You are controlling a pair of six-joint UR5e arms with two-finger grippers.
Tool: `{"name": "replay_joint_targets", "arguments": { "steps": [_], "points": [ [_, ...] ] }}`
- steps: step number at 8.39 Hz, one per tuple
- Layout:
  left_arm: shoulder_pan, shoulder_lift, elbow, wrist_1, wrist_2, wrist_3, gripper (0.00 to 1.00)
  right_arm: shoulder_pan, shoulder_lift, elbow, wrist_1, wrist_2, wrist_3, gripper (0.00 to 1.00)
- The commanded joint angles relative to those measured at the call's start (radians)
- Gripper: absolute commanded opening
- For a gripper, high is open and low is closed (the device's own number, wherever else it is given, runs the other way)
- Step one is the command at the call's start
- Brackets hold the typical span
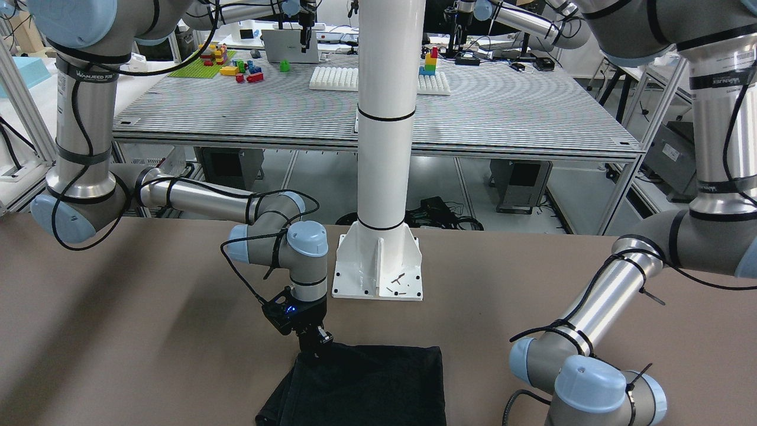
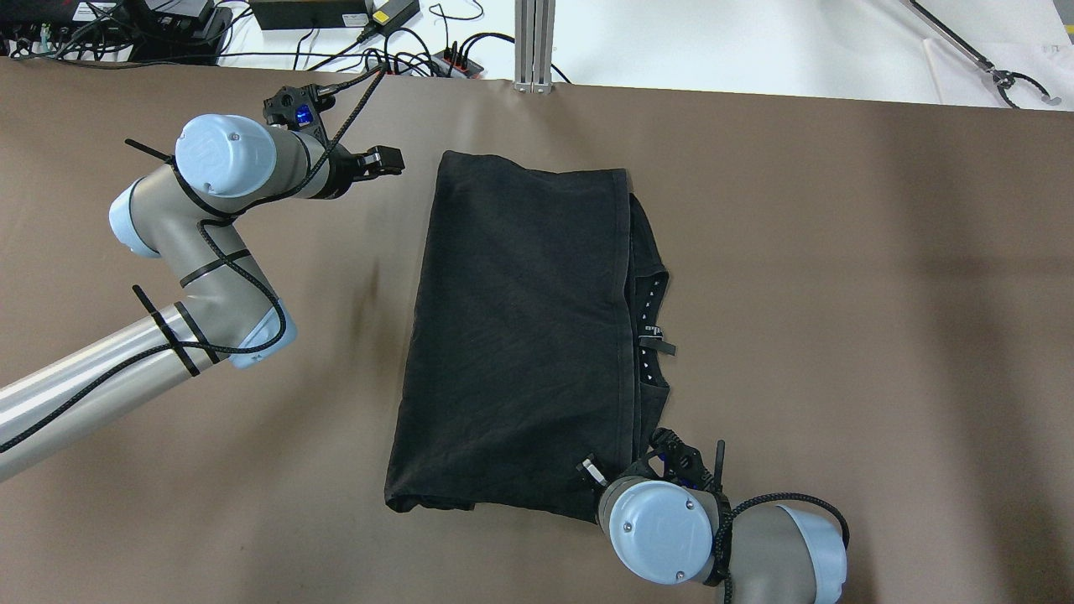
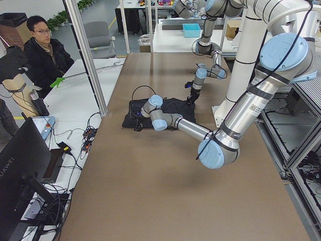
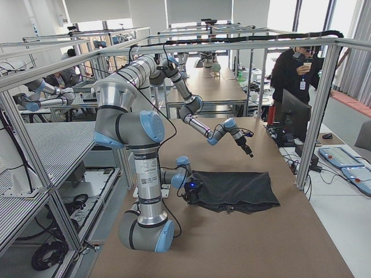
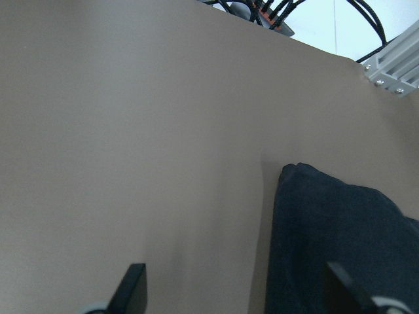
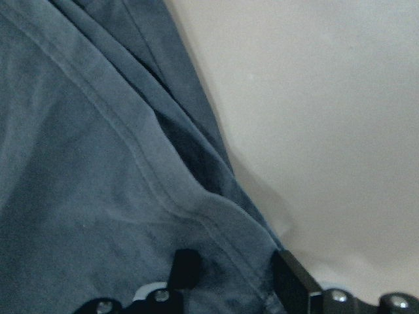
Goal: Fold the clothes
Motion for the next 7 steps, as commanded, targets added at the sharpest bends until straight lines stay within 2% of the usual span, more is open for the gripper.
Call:
{"name": "replay_joint_targets", "arguments": {
  "steps": [1,5,6,7],
  "points": [
    [0.0,0.003,-0.001,0.0,0.001,0.0,0.94,0.003,0.002,-0.001,0.004,0.0,0.001,0.0],
    [-0.002,0.006,-0.007,0.0,-0.005,-0.006,0.94,0.039,0.002,0.034,0.028,0.021,-0.016,0.0],
    [0.003,0.022,-0.079,0.006,-0.008,-0.102,0.94,0.039,-0.004,0.05,0.027,0.03,-0.016,0.0],
    [0.037,0.074,-0.218,0.087,-0.007,-0.188,0.94,0.037,-0.026,0.077,0.027,0.032,-0.016,0.0]
  ]
}}
